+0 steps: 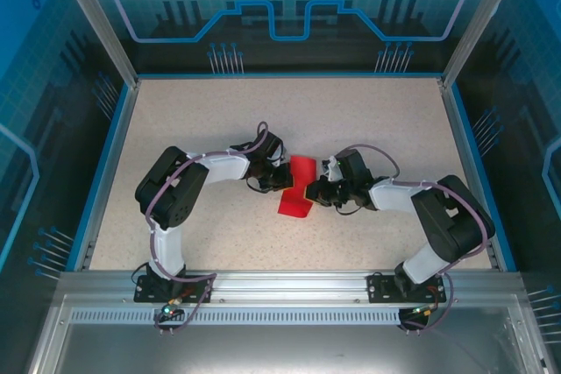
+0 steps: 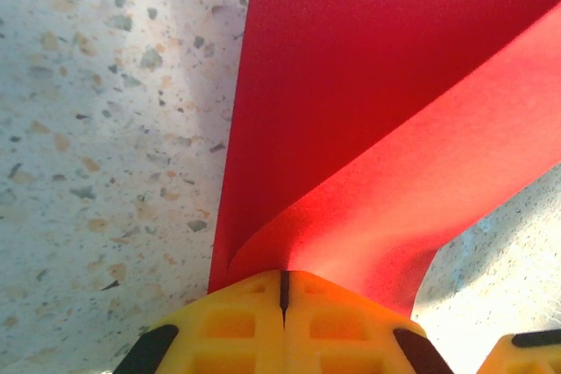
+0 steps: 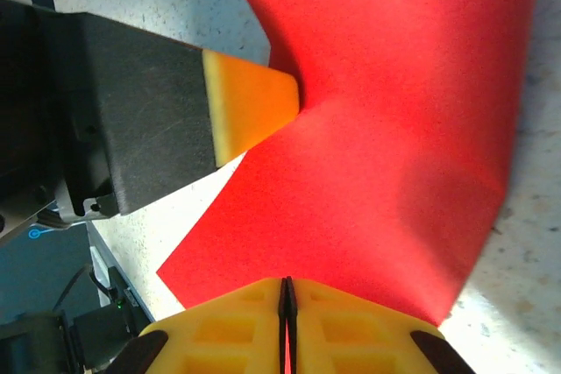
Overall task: Fold a paper plane with a square sheet of paper (pick it up from the middle)
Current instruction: Fold the square sheet of paper in half at the center of the table.
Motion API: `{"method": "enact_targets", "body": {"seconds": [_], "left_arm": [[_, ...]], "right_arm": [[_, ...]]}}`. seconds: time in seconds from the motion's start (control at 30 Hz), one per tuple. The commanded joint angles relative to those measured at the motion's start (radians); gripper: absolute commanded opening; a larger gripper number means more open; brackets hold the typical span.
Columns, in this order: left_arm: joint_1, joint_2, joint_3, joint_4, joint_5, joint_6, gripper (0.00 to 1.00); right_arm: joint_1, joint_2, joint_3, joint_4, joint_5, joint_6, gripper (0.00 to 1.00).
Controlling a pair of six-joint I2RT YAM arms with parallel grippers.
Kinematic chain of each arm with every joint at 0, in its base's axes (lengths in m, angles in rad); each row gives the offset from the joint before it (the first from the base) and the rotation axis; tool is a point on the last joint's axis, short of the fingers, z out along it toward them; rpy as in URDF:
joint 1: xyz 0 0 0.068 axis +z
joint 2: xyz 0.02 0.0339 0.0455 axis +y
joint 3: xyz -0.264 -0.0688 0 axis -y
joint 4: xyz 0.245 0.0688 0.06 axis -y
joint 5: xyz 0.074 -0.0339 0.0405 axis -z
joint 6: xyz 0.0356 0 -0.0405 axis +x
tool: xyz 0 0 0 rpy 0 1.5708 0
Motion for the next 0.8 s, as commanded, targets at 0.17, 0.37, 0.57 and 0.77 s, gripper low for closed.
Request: {"method": "enact_targets", "body": {"seconds": [0.17,0.37,0.57,0.77], "left_arm": [[-0.007,0.034,-0.017,-0.096,-0.062,0.032,0.0],[-0.007,0.035,-0.022,-0.094,-0.062,0.034,0.0],[-0.007,0.034,-0.023,-0.095,-0.062,0.034,0.0],[-0.006,0.034,-0.021,-0.094,-0.062,0.035,0.0]], "right_arm": [[0.027,0.044,-0.068,0.043,-0.005,0.022,0.11],[0.028,0.073,-0.089,0.055,0.006,0.019,0.09],[0.044,-0.007,-0.079,0.032,-0.006,0.028,0.1],[0.085,-0.027,-0.075,0.026,0.006,0.041,0.11]]}}
